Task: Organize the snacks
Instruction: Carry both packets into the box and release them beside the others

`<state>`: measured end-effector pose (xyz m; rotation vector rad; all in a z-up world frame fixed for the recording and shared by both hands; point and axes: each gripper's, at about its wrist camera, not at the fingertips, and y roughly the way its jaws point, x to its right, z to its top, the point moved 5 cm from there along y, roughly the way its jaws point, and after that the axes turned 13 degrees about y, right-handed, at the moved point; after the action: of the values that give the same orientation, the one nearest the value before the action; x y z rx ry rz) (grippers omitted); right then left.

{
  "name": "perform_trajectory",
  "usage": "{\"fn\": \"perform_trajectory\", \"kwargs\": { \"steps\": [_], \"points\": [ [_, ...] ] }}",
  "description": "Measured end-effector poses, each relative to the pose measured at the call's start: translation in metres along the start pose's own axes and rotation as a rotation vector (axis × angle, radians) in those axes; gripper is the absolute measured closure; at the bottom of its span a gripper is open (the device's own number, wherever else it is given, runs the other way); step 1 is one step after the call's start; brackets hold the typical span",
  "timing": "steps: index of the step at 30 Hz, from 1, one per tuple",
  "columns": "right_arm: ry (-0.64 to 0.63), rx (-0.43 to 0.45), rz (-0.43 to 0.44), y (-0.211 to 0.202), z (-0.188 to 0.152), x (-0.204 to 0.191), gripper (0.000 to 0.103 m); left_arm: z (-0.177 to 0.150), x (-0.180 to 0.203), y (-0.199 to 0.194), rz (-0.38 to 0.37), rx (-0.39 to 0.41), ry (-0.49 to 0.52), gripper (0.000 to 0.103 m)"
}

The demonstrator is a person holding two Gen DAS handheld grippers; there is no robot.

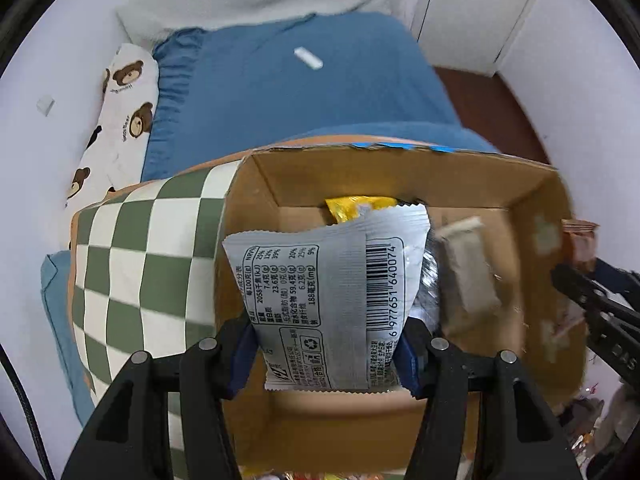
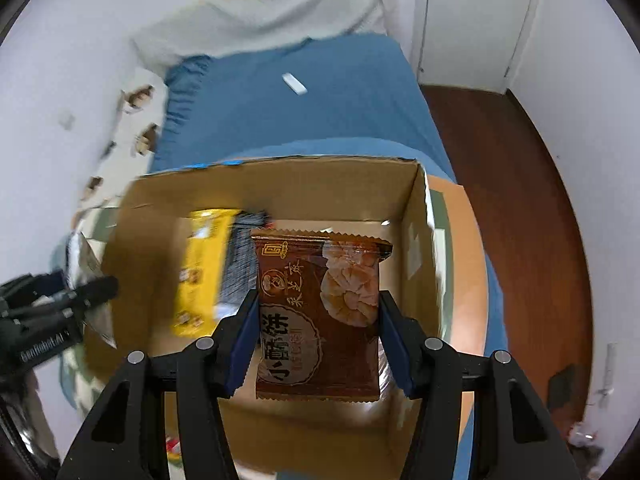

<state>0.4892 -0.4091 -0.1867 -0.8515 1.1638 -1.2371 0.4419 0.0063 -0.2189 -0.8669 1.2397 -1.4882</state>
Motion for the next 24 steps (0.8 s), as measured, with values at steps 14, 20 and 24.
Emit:
{"fn": "perform_trajectory", "kwargs": {
  "steps": [14,20,24],
  "points": [
    [0.032,-0.116,-0.116,0.08,0.028,0.004,0.009,0.028,-0.017,0.066,-0.031,-0.103,-0.02,0.006],
    [0.048,-0.134,-0.088,0.091,0.02,-0.002,0.009,0.021,-0.012,0.063,-0.054,-0.094,-0.029,0.006],
    [0.055,-0.143,-0.067,0.093,0.008,-0.003,0.009,0.009,-0.008,0.059,-0.074,-0.083,-0.047,0.006]
  ]
}}
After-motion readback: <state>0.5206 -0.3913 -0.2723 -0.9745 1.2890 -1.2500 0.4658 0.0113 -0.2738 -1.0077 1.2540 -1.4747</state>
